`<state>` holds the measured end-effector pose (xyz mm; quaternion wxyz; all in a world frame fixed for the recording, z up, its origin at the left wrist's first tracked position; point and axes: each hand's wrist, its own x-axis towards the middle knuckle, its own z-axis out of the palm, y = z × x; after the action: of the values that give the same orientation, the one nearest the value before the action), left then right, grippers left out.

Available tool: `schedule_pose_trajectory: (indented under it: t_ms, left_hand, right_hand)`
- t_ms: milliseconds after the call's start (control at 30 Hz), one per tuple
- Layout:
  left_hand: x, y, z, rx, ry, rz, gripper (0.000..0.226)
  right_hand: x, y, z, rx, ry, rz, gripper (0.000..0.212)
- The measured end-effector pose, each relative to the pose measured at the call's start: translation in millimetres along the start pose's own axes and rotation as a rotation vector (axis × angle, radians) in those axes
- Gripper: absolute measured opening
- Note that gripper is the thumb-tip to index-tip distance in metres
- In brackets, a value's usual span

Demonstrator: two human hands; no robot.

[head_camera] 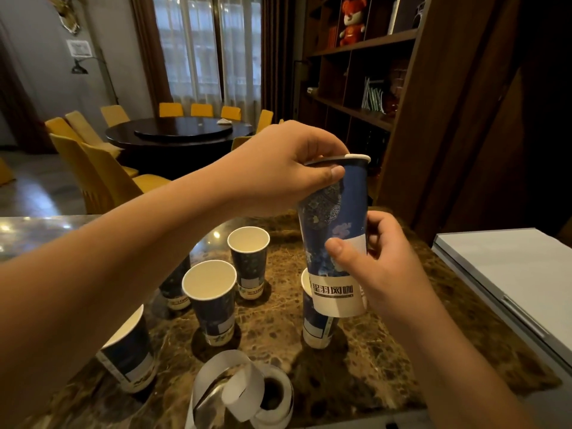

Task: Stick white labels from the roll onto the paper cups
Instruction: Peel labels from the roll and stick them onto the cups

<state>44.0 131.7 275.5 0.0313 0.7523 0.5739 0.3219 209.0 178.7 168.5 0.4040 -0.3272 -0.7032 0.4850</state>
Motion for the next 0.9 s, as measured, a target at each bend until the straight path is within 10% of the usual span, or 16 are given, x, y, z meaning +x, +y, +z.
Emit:
schedule_pose_trajectory:
  t_ms: [500, 767, 900]
  left_hand:
    - [23.9, -28.1, -3.5, -0.496, -0.077, -0.068, 0.017]
    - [66.7, -56.5, 29.2, 0.223, 0.024, 0.103, 0.029]
    - [85.4, -88.3, 64.2, 0.331, -0.086, 0.090, 0.029]
  right_hand:
    - [23.5, 19.9, -29.7, 0.615, -0.179, 0.040, 0.037]
    - [86.8, 19.4, -49.9, -0.132, 0.171, -0.185, 0.065]
    - [133.4, 33.6, -49.9, -0.499, 0.153, -0.266, 0.040]
